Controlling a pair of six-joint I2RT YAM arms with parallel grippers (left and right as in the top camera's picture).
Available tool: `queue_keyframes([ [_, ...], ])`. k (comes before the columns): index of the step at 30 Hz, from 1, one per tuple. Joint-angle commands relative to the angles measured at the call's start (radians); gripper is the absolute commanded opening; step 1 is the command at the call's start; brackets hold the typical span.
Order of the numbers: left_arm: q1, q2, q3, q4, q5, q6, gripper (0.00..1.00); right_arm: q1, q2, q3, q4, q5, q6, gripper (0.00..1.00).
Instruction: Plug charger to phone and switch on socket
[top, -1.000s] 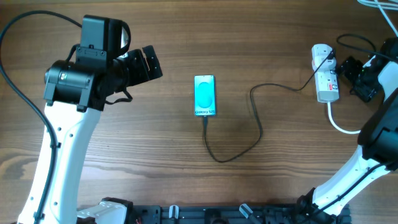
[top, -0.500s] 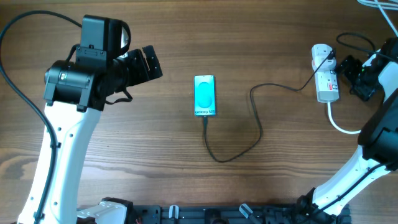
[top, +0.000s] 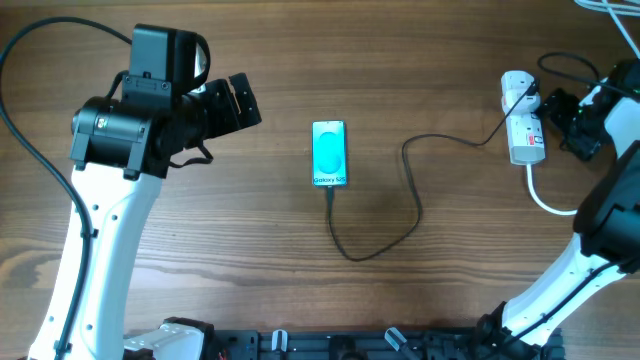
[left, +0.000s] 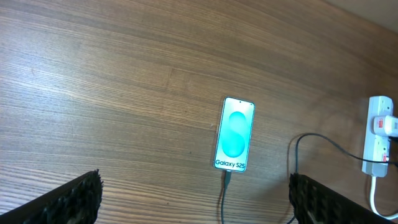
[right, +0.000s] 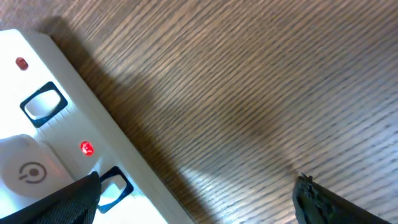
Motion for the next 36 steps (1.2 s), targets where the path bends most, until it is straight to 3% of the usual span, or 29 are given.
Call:
queue_keyframes([
  [1,0.002,-0.005,0.005,0.0,-0.013,-0.016,1.0,0.063,0.03,-0.039,-0.015,0.007,-0.026,1.0],
  [10,0.002,-0.005,0.005,0.0,-0.013,-0.016,1.0,0.045,-0.029,-0.034,-0.071,0.03,0.013,1.0],
  [27,0.002,-0.005,0.005,0.0,-0.013,-0.016,1.0,0.047,-0.624,-0.041,-0.336,0.164,0.103,1.0],
  [31,0.002,-0.005,0.005,0.0,-0.013,-0.016,1.0,0.118,-0.738,-0.058,-0.401,0.168,0.099,1.0],
  [36,0.002,-0.005,0.005,0.0,-0.013,-0.016,1.0,0.33,-0.945,-0.208,-0.36,0.395,0.112,1.0],
])
